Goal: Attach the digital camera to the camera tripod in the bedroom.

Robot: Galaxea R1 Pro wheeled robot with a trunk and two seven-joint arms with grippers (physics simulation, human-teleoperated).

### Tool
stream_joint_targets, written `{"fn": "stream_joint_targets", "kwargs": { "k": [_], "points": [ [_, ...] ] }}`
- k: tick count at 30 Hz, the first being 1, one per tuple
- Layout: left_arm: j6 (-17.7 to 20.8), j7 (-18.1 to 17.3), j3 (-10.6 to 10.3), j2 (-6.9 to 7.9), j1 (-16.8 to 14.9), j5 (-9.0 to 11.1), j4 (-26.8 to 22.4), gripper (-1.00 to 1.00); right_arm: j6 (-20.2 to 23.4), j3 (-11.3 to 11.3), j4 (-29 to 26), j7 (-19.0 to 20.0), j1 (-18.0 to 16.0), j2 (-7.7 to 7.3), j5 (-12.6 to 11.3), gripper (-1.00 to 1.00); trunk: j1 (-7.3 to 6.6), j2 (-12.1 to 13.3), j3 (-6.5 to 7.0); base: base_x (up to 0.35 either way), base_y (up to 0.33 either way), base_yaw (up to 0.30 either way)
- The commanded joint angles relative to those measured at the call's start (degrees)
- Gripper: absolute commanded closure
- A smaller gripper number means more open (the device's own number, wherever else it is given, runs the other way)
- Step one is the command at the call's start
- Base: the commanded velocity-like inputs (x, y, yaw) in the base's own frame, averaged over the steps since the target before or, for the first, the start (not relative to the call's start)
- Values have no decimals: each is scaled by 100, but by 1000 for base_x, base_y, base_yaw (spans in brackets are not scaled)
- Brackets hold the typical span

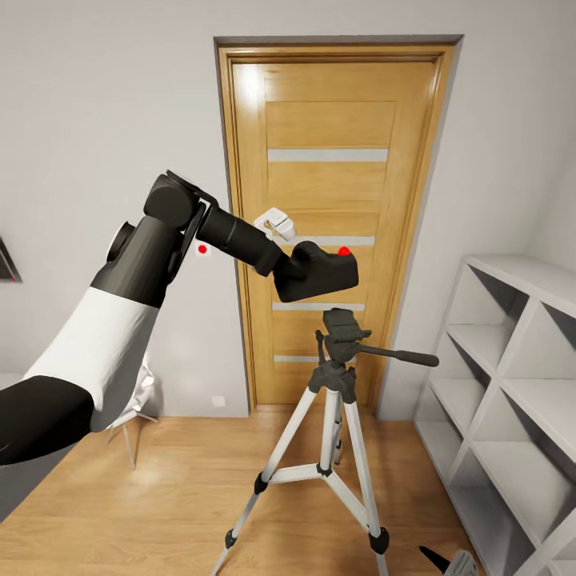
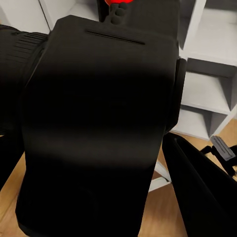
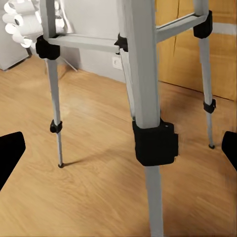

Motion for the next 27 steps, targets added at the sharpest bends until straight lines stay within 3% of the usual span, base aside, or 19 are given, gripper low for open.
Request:
{"fn": "stream_joint_targets", "kwargs": {
  "k": [1,5,9,18,27],
  "points": [
    [57,-53,1,-4,-5,-62,-3,100,-28,-50,21,-75,-11,-4,38,-100,4,-14,-14,0,0,0],
    [57,-53,-11,-39,3,-62,-3,100,-26,-73,21,-741,-11,9,34,-100,4,-14,-14,0,-34,0],
    [57,-53,-26,-53,8,-63,-7,100,-25,-86,17,-1016,-11,13,33,-100,4,-14,-14,0,-184,0],
    [57,-53,-107,-62,13,-62,-12,100,-7,-112,-25,-1184,-11,16,33,-100,4,-14,-14,0,-246,0],
    [57,-53,-154,-63,17,-66,-7,100,24,-125,-318,-1200,-11,96,30,-100,4,-14,-14,0,-65,0]
  ]
}}
